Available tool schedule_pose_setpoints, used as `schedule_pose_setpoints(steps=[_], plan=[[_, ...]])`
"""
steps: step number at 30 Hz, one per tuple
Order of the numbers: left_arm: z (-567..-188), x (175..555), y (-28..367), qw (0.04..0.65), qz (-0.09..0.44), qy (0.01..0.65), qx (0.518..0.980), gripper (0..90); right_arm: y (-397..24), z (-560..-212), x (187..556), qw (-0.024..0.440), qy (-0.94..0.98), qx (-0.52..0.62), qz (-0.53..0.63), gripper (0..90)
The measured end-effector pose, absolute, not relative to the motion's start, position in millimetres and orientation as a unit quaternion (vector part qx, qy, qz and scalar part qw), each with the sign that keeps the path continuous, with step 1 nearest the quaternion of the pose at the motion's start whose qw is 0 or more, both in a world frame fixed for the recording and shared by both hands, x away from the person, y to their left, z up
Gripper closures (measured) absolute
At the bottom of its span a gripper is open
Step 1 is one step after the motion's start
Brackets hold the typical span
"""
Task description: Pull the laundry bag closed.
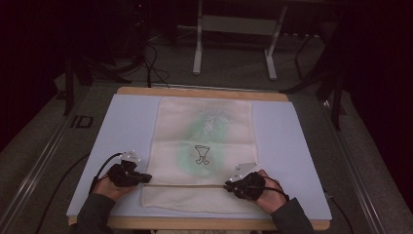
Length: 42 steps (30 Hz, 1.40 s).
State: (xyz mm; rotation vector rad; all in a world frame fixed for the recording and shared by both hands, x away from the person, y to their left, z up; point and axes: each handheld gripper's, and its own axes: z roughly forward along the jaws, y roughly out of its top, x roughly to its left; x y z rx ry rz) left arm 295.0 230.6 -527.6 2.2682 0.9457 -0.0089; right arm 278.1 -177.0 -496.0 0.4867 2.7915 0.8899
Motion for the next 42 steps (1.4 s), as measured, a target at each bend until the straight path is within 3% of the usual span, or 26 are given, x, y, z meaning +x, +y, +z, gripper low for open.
schedule_pose_setpoints(steps=[42], plan=[[-527.5, 294.8, 230.2, 0.335, -0.003, 0.363, 0.870, 90.0, -220.1, -499.2, 274.1, 0.089, 0.927, 0.208, 0.298, 82.1]])
